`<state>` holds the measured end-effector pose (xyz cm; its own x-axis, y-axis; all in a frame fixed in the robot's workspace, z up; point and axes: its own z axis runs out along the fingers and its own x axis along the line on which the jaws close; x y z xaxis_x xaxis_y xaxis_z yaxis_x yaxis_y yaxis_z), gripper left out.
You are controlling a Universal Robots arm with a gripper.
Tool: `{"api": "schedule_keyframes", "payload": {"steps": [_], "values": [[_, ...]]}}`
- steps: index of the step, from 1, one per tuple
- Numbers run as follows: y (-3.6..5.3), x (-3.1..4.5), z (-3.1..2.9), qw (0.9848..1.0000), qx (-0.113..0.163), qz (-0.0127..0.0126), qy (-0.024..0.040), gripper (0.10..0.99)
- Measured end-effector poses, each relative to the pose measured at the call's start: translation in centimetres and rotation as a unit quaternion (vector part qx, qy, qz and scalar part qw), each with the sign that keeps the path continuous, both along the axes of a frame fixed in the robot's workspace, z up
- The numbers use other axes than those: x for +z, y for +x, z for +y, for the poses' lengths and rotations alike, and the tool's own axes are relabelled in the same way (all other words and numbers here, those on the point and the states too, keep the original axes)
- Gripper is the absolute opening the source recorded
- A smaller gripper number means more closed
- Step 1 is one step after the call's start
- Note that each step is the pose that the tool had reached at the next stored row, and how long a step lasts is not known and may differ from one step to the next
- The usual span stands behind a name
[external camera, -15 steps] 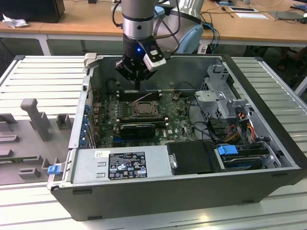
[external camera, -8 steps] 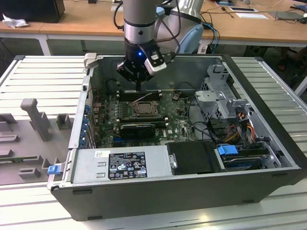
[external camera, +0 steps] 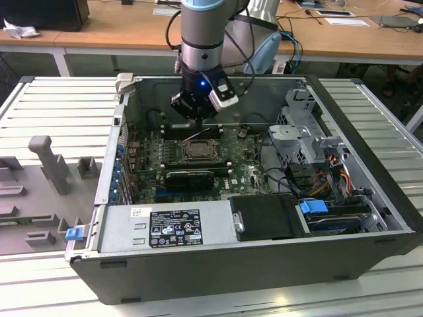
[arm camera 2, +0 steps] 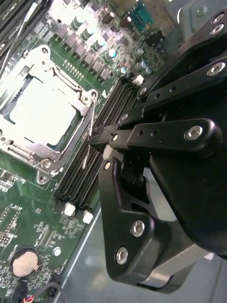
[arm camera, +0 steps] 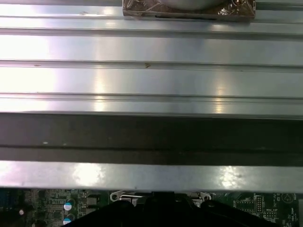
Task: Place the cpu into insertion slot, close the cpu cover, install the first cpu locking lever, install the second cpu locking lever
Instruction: 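Install the first cpu locking lever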
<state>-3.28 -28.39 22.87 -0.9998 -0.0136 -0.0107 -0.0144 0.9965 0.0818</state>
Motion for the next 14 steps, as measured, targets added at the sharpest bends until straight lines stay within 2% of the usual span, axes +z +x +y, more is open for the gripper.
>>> {"api": "schedule_keyframes", "payload": {"steps": [4,8,14], "values": [[0.41,-0.50,0.08,1.0000,0.000,0.0000,0.0001,0.106],[0.93,-1.48,0.15,1.0000,0.000,0.0000,0.0000,0.106],[1.33,-2.14,0.18,1.0000,0.000,0.0000,-0.0001,0.106]]}}
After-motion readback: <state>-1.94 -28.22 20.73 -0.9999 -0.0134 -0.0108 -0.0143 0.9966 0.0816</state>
